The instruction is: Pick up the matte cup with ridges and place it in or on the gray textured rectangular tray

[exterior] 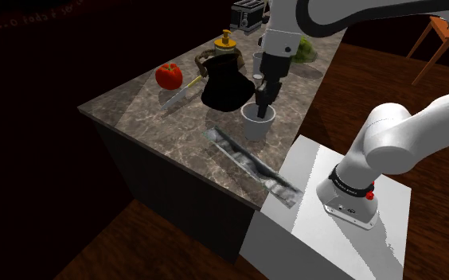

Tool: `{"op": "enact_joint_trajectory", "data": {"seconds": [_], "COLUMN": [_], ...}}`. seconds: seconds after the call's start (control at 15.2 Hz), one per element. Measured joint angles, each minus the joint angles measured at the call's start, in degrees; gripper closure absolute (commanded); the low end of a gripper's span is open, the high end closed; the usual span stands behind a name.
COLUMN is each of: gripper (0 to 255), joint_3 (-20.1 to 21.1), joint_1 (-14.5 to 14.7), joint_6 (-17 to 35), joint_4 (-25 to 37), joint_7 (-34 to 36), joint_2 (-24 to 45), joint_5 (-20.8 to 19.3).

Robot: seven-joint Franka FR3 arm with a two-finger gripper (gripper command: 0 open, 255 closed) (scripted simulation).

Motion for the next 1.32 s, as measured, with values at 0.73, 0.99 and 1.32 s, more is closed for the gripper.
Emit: {"op": "enact_joint_trajectory", "data": {"seconds": [0.73, 0.99, 1.32], "gripper": [255, 255, 255], "joint_3": [2.66, 3.05, 3.48], "joint_1": [1.38, 1.54, 1.8], "joint_6": [7.64, 10.9, 14.94], "joint_4": [-5.65, -7.64, -10.14], "joint_7": [0.45, -0.31, -1.31], "joint_2": [1.58, 2.92, 4.56], "joint_5": [2.52, 3.13, 3.97]}}
